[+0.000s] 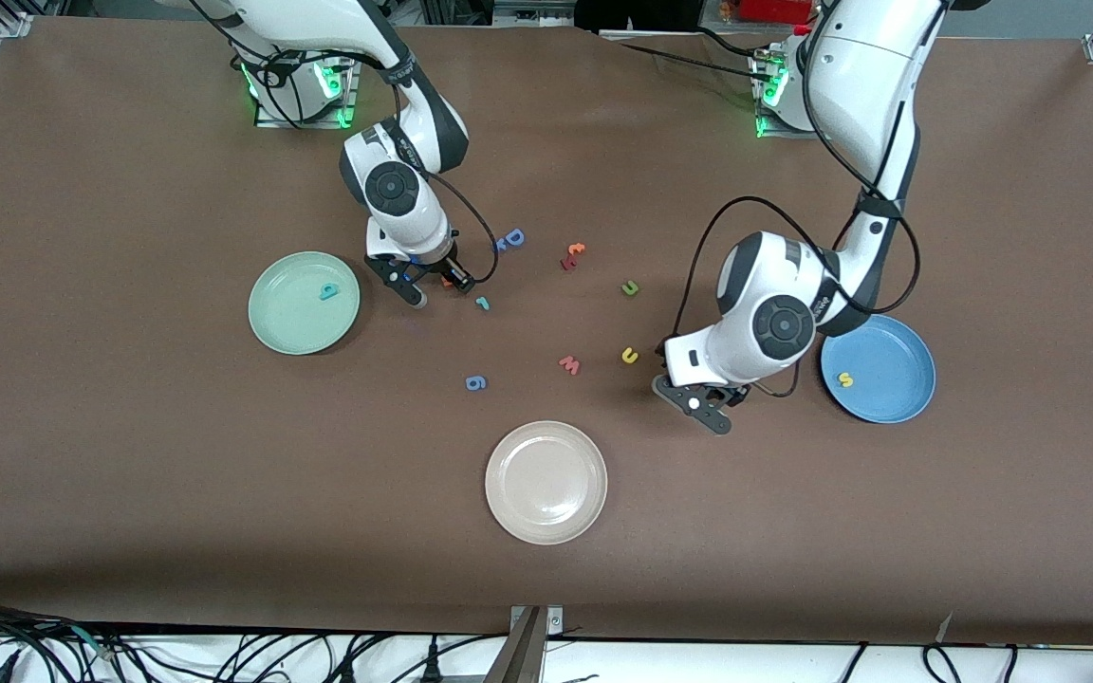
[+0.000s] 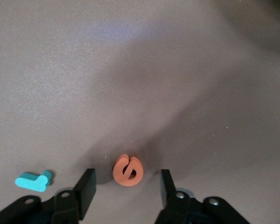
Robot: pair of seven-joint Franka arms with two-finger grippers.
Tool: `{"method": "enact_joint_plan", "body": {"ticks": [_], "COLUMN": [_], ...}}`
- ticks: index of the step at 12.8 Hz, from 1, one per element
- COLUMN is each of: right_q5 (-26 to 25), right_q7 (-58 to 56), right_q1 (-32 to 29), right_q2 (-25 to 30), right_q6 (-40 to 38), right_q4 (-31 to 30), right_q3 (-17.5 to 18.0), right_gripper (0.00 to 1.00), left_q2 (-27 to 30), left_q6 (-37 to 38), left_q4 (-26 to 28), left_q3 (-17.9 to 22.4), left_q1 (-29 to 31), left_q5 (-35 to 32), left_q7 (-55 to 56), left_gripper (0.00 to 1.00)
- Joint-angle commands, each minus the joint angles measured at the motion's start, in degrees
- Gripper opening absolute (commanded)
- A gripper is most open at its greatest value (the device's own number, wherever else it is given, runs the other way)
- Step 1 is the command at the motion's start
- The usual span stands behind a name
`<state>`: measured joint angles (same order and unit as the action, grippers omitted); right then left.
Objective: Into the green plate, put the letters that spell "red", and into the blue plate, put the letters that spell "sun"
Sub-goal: 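Carry the orange letter to the green plate while the left gripper grasps the n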
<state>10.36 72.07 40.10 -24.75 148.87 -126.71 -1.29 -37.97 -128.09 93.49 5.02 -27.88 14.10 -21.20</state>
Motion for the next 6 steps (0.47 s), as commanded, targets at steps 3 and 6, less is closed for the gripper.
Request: {"method": "enact_joint_plan", "body": {"ticks": [3, 6], "right_q5": [0.7, 0.6], "right_q7": [0.5, 0.5], "right_q1": [0.6, 0.7], "right_q2": [0.3, 0.1], "right_q6": [1.6, 1.8], "right_q4": [-0.9, -1.3], "right_q3": [-0.3, -0.3], "right_gripper": [0.52, 0.47], "left_q2": [-1.9, -2.8], "left_q6": [-3.2, -3.3], "left_q4": [-2.3, -2.2], "left_q3": [-0.3, -1.9], "left_q1": [-1.6, -1.7], "left_q5": [0.7, 0.9], "left_q7": [-10.7, -9.0], "left_gripper": [0.98, 0.98]}}
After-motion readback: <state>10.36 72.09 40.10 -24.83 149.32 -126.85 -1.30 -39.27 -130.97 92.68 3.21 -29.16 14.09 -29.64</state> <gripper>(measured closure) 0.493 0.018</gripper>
